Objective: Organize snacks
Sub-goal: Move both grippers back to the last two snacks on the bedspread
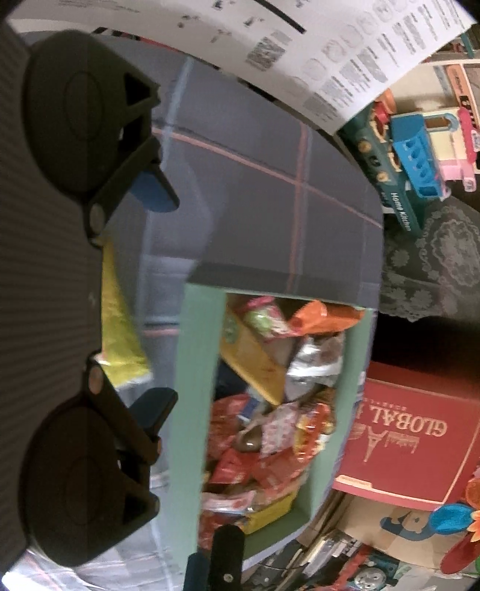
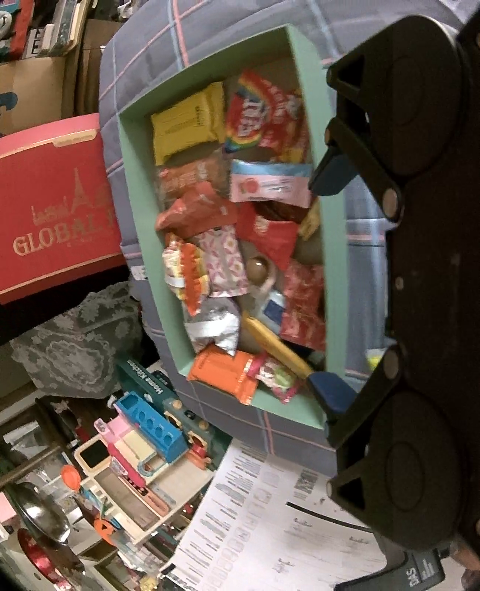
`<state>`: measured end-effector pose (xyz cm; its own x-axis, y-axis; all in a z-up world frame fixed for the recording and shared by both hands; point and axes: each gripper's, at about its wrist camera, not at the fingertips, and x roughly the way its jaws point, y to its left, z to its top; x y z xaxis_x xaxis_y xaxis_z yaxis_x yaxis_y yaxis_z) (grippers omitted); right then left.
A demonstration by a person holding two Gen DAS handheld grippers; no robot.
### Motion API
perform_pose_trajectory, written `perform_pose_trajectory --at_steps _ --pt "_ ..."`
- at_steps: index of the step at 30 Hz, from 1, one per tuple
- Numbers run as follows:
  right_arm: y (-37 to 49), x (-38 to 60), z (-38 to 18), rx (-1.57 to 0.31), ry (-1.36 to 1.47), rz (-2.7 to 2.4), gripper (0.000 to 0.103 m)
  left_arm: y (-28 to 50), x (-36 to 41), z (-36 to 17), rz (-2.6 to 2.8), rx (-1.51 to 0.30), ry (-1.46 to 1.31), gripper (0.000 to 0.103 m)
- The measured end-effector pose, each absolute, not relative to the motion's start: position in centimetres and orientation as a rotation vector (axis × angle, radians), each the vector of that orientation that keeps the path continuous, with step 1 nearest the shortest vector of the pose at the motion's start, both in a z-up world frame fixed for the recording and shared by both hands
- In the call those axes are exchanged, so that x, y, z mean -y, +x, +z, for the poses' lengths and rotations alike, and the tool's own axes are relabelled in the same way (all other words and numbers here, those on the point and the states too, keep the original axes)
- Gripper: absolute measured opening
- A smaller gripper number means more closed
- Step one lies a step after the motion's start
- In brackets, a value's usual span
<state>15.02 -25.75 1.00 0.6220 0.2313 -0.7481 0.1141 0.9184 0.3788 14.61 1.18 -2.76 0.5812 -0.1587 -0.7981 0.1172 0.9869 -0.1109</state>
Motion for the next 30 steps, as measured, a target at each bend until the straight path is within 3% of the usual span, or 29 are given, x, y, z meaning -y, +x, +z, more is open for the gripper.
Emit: perform_pose_trajectory --at_steps 18,23,30 --pt "9.6 22.4 -4.8 -1.108 0.397 0.069 0.103 9.5 -5.4 -6.6 -0.085 -1.049 -0.159 0.103" --pt "9.1 21.9 -5.2 -1.139 0.437 0.069 0.080 9.5 -6.2 -6.7 -0.075 -1.036 -0.170 0.103" --pt "10.0 21.0 -5.2 -1.167 0.413 0.047 0.072 9.4 -6.1 -7.0 -0.081 -1.009 -0.154 0.103"
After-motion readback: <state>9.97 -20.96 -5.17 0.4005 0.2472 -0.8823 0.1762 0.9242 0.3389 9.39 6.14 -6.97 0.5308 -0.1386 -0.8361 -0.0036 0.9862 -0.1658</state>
